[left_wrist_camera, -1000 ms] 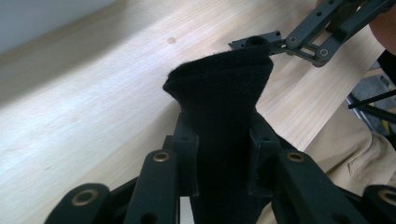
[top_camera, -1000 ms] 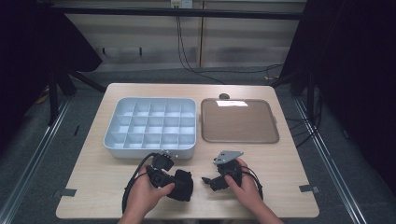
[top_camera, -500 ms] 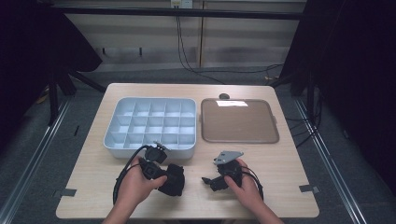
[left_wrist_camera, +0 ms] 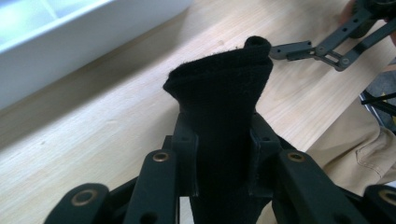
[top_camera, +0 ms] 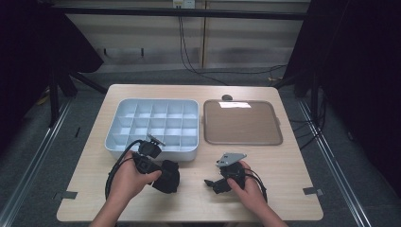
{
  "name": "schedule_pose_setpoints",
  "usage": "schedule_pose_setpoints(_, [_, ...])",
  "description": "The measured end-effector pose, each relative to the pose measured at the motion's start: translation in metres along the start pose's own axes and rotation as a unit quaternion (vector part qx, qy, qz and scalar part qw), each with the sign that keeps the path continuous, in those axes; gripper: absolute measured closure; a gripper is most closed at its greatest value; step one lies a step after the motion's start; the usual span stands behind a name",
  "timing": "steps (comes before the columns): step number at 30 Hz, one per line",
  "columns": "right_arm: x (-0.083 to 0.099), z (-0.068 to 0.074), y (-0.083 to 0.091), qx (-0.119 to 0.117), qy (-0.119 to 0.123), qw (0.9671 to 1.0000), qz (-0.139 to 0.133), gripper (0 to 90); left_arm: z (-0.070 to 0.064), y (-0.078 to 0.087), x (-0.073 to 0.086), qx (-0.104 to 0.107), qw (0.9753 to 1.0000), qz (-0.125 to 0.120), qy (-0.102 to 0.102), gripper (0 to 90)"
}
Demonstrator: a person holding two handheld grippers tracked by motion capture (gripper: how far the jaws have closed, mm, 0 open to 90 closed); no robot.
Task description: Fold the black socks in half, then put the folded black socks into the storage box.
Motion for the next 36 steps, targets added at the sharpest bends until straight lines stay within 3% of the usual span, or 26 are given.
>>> schedule_pose_setpoints(18, [0.001,0.001,0.001,-0.001,-0.001,1.0000,0.001,13.2,0.009,0.032,-0.013,-0.005,0.9998,-0.013,0.012,69.8])
schedule_pose_setpoints(29, [0.001,0.001,0.002,0.000,-0.001,1.0000,0.002,13.2,0.015,0.048,-0.022,-0.018,0.9995,-0.019,0.015,69.8])
schedule_pose_setpoints(36, [0.001,0.001,0.002,0.000,-0.002,1.0000,0.003,13.2,0.016,0.056,-0.028,-0.010,0.9996,-0.020,0.016,69.8])
Point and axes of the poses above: each handheld gripper's, and its own axes: y roughly backward along the jaws, x roughly out of its underside, z roughly to its left, the point moved 2 cm from there along -y, roughly forward along the jaws, and after that the axes turned 15 degrees about x, right-handed, at the moved point
